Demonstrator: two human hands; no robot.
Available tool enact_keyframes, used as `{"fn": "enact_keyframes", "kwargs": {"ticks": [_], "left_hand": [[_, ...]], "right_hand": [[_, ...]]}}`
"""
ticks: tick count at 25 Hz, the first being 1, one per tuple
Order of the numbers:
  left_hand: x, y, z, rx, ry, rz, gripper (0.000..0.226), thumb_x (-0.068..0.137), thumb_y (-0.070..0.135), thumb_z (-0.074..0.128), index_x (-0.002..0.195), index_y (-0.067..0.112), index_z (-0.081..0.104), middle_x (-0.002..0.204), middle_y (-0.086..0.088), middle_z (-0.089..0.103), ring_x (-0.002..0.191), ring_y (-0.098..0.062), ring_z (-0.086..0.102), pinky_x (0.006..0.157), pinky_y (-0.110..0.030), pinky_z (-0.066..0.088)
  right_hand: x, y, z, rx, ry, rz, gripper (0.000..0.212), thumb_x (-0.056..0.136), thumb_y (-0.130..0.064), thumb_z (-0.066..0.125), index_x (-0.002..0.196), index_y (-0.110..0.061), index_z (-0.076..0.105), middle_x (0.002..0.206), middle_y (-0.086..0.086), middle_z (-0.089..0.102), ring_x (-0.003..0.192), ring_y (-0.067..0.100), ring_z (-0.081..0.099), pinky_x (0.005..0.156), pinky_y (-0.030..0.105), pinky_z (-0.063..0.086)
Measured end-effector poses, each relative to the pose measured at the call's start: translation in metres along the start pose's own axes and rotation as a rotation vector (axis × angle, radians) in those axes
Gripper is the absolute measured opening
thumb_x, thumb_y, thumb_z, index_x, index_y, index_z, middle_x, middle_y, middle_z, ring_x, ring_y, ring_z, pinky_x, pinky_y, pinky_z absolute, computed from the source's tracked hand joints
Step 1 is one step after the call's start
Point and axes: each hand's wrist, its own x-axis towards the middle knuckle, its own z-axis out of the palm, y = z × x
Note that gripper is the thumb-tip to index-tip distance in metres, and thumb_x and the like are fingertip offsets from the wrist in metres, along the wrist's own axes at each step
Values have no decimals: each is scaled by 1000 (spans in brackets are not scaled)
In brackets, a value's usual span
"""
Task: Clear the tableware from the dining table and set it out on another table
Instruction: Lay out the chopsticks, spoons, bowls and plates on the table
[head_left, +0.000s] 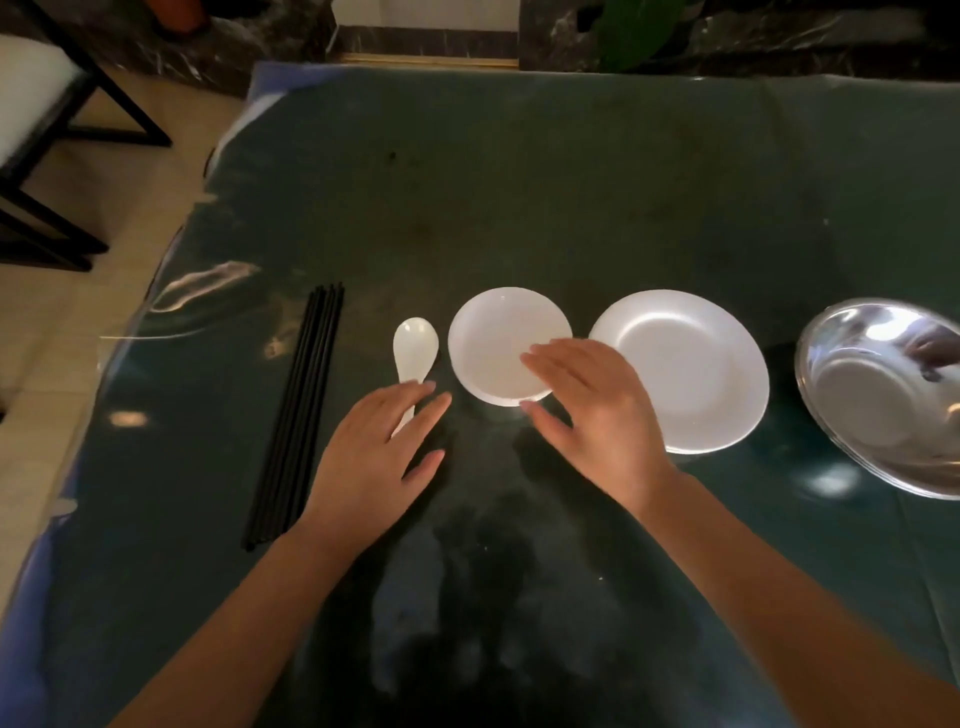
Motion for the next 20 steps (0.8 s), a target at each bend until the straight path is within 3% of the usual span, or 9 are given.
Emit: {"fn": "enact_keyframes", "kwargs": {"ticks": [3, 7, 10, 13, 16, 20], "left_hand": [[-28, -9, 0, 24, -87, 12, 39, 76, 16, 72, 112, 5, 66, 116, -16, 65, 107, -31, 62, 87, -45, 53], [-22, -13, 0, 56, -163, 31, 41, 68, 9, 79, 107, 6, 69, 114, -13, 67, 108, -28, 63, 84, -41, 56], [-18, -21, 0, 50, -185, 61, 40, 66, 8, 80, 105, 6, 70, 114, -12, 68, 109, -25, 63, 75, -37, 59], [-16, -29, 1, 29, -190, 102, 33, 68, 5, 79, 100, 4, 70, 111, -13, 68, 108, -24, 63, 62, -32, 60], [-13, -37, 2, 36, -217, 140, 32, 69, 5, 78, 100, 5, 70, 111, -11, 68, 108, -22, 62, 61, -28, 59], [-3, -55, 1, 41, -194, 125, 30, 69, 5, 77, 98, 4, 70, 110, -11, 68, 108, -22, 62, 59, -29, 59]], "right_hand": [[57, -9, -1, 53, 30, 28, 31, 82, -24, 66, 111, -13, 66, 105, 9, 70, 98, 29, 64, 84, 38, 52], [145, -23, 29, 79, -545, 49, 42, 85, -28, 62, 126, -21, 55, 125, 6, 58, 117, 26, 51, 92, 37, 43], [167, -32, 62, 52, -873, -32, 41, 85, -20, 61, 125, -19, 56, 127, 2, 58, 113, 23, 54, 87, 33, 44], [171, -34, 81, 84, -921, -13, 26, 81, -11, 59, 105, -15, 69, 106, 4, 70, 89, 19, 63, 72, 26, 47], [173, -35, 87, 133, -919, 34, 20, 77, -6, 57, 88, -15, 72, 89, 5, 73, 66, 12, 60, 62, 24, 48], [181, -38, 98, 165, -831, 88, 22, 81, -6, 56, 93, -12, 73, 96, 7, 72, 79, 18, 61, 66, 24, 42]]}}
